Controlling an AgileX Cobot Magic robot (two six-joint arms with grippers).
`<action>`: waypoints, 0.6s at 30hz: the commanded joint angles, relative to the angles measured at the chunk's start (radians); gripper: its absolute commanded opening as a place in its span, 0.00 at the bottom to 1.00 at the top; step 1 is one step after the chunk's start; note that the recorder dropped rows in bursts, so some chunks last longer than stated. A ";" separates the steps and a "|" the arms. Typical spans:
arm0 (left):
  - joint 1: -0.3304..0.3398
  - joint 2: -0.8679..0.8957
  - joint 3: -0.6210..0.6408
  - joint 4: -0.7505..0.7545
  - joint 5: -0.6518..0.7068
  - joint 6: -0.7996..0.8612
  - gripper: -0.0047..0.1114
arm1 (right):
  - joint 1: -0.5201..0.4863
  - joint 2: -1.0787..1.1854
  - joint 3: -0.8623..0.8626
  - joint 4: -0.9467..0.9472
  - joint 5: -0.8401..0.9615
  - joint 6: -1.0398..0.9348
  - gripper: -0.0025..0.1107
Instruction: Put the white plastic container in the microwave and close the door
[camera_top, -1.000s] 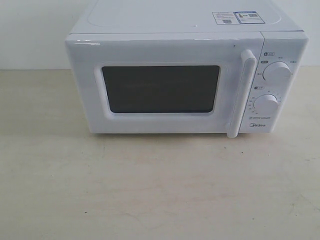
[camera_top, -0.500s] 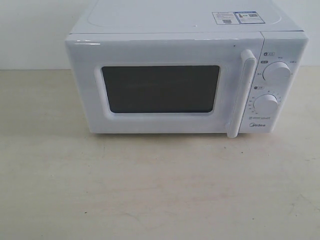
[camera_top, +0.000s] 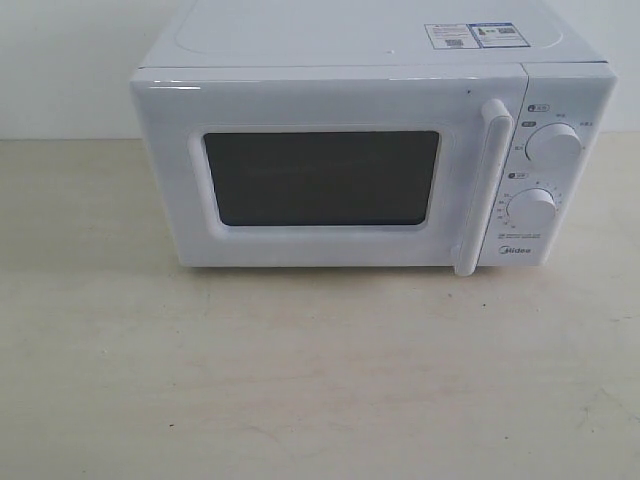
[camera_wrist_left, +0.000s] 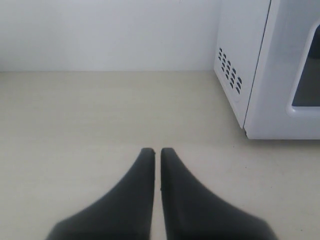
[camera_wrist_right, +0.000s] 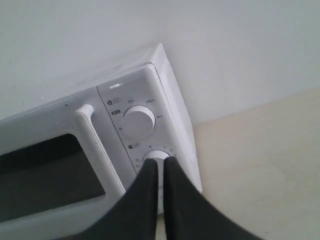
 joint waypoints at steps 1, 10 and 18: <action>0.004 -0.003 0.003 -0.005 -0.001 -0.008 0.08 | -0.003 -0.004 0.000 0.014 0.178 -0.084 0.02; 0.004 -0.003 0.003 -0.005 -0.001 -0.008 0.08 | -0.006 -0.004 0.000 -0.011 0.350 -0.149 0.02; 0.004 -0.003 0.003 -0.005 -0.001 -0.008 0.08 | -0.042 -0.004 0.000 -0.155 0.308 -0.149 0.02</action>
